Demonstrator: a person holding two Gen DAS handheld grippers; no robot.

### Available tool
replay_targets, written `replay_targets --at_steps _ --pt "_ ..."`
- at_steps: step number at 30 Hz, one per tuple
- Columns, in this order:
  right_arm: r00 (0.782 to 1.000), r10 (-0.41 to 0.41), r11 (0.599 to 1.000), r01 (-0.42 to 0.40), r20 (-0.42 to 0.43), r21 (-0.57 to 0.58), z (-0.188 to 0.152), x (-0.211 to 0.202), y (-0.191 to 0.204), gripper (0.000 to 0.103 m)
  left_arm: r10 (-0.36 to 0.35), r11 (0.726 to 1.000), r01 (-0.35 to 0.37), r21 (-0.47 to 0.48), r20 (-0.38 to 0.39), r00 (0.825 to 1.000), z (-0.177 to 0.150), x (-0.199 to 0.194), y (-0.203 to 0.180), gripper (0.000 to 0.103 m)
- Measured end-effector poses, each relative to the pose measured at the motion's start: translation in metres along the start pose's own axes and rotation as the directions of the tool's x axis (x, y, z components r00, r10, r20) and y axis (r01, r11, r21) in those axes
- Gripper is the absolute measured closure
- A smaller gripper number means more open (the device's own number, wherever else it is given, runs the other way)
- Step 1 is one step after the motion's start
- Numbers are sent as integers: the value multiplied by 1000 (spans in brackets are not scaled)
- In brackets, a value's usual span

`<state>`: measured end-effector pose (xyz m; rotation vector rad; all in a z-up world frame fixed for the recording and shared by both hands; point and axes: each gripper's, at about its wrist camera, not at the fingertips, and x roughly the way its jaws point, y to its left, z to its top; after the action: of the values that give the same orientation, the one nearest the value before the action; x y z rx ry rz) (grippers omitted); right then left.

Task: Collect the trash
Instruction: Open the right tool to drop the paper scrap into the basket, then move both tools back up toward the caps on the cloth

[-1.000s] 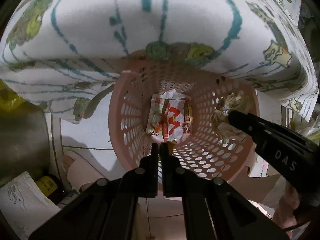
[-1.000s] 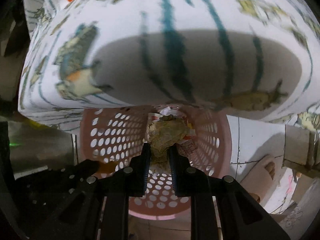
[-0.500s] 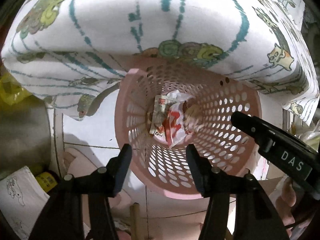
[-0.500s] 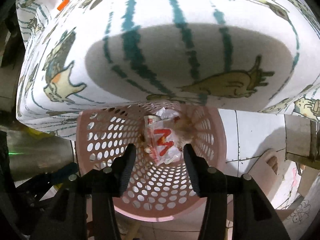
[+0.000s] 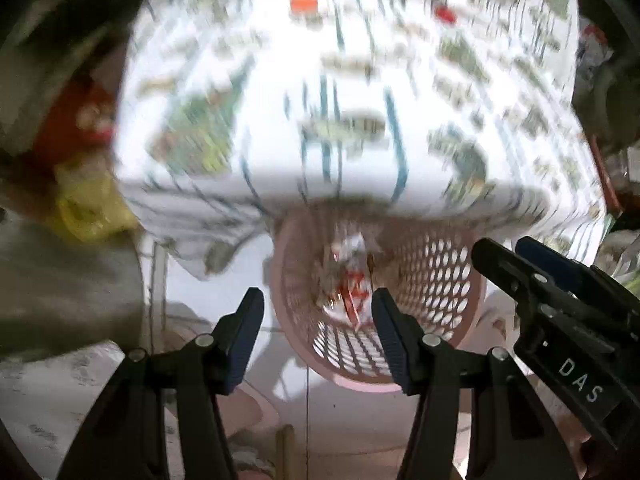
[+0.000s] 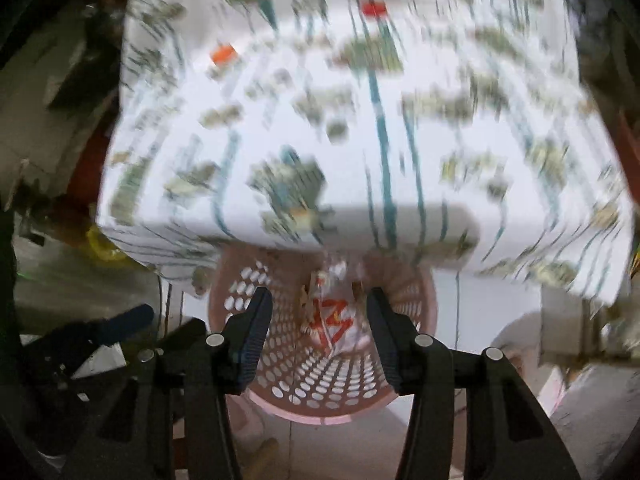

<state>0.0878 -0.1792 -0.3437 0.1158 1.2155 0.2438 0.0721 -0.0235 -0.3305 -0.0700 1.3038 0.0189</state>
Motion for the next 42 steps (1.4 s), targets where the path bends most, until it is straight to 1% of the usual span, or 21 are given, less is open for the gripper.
replay_targets --at_steps 3,5,9,11,13,14,16,18,20,22,24,26,28,30,33,35,37,38,39,40,42 --pt "999 6 1000 -6 51 -12 8 -21 3 51 -16 999 18 -27 43 999 2 -22 5 50" --pt "994 1 1000 2 113 -25 11 -40 5 51 -24 999 27 -43 61 998 3 -31 9 50" --pt "978 -3 998 15 211 -54 22 -68 12 51 -5 999 10 -40 135 991 8 -52 11 49" --pt "971 -7 998 22 241 -61 28 -76 11 51 -1 999 8 -36 173 985 11 -62 11 45" --pt "961 -18 998 35 277 -58 33 -84 11 51 8 1000 -4 -18 206 978 13 -72 9 39" --pt "954 -24 998 42 298 -54 35 -89 10 51 14 1000 -13 -7 223 975 14 -77 8 38" --pt "943 -29 997 52 330 -59 38 -97 9 51 26 1000 -30 10 268 963 13 -88 5 33" --pt "938 -18 997 43 347 -64 40 -99 11 51 25 999 -30 14 298 954 15 -96 4 26" --pt "940 1 998 21 341 -61 43 -99 8 47 22 1000 -28 14 316 948 16 -101 5 22" --pt "940 -16 998 35 340 -50 44 -98 7 47 22 999 -29 17 332 943 17 -105 4 15" --pt "938 -20 998 40 345 -49 44 -98 5 47 17 999 -33 40 352 936 18 -108 3 11" --pt "936 -27 998 47 350 -49 46 -100 3 47 26 997 -49 52 370 929 18 -110 2 10" --pt "932 -35 998 53 361 -40 47 -102 1 47 21 998 -41 47 369 929 20 -110 4 5" --pt "926 -46 998 59 374 -24 50 -106 -4 47 20 998 -40 45 375 927 21 -112 7 4" --pt "921 -55 998 61 385 -3 54 -112 -12 45 48 997 -71 42 407 912 23 -118 13 4" --pt "911 -85 996 90 403 8 59 -118 -18 45 40 996 -68 55 403 914 30 -120 17 4" --pt "899 -131 990 139 419 10 65 -124 -22 45 52 994 -84 66 394 917 44 -121 18 4" --pt "894 -138 989 148 426 10 67 -126 -24 45 55 994 -88 68 389 920 50 -121 19 4" --pt "890 -150 987 159 431 15 70 -128 -27 45 48 994 -82 73 379 924 59 -121 18 4" --pt "888 -163 985 168 431 27 72 -129 -30 45 21 995 -53 80 360 933 71 -120 19 4" --pt "888 -165 986 161 429 45 77 -130 -37 45 -11 997 -16 79 336 942 87 -117 21 5"
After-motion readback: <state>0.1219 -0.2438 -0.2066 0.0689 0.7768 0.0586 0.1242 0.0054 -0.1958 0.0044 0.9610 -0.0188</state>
